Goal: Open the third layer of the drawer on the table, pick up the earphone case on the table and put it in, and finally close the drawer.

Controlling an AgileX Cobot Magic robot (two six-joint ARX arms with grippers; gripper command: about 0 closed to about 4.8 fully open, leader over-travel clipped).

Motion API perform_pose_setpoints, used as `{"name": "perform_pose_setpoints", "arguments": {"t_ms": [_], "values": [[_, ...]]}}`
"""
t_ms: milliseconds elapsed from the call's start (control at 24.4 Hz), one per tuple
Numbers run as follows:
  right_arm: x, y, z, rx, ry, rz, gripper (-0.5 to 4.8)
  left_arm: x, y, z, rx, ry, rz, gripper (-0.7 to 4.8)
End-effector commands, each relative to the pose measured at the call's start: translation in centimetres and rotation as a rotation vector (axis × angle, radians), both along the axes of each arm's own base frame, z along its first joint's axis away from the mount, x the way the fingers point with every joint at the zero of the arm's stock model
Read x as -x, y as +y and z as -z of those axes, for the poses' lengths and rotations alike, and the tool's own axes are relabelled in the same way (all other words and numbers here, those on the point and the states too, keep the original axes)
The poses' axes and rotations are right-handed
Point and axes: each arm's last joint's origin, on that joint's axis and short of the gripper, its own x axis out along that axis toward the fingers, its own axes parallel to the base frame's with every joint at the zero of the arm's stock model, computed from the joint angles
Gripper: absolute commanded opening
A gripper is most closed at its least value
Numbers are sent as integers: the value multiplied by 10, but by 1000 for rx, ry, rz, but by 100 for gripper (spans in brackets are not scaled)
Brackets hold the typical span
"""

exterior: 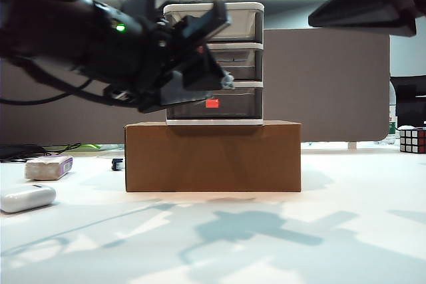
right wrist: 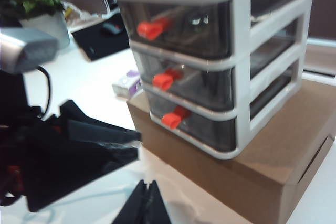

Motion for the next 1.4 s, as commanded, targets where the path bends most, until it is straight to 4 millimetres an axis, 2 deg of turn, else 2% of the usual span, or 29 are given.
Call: {"name": "perform_pose_setpoints", "arguments": {"t_ms": [41, 164, 287, 452, 534, 1027, 1396], "values": [[0, 0, -3, -10, -23, 4, -5, 4, -16, -3, -68, -63, -164, 145], [-1, 0, -3, -7, -21, 5, -5, 14, -27, -1, -151, -117, -326, 143], [-3, -1, -1, 38, -42, 29, -5, 21, -46, 5, -174, -129, -392, 143], [-10, 1, 4, 77, -25, 29, -5, 13, -69, 14, -216, -145, -498, 143], [-13, 3, 8, 89, -2, 26, -5, 9, -73, 14, -234, -156, -584, 144], [-16, 4, 10, 106, -10, 27, -5, -9, -65, 12, -179, -145, -562, 143], [-16, 4, 9, 100, -20, 28, -5, -14, -63, 13, -176, -137, -525, 143]]}}
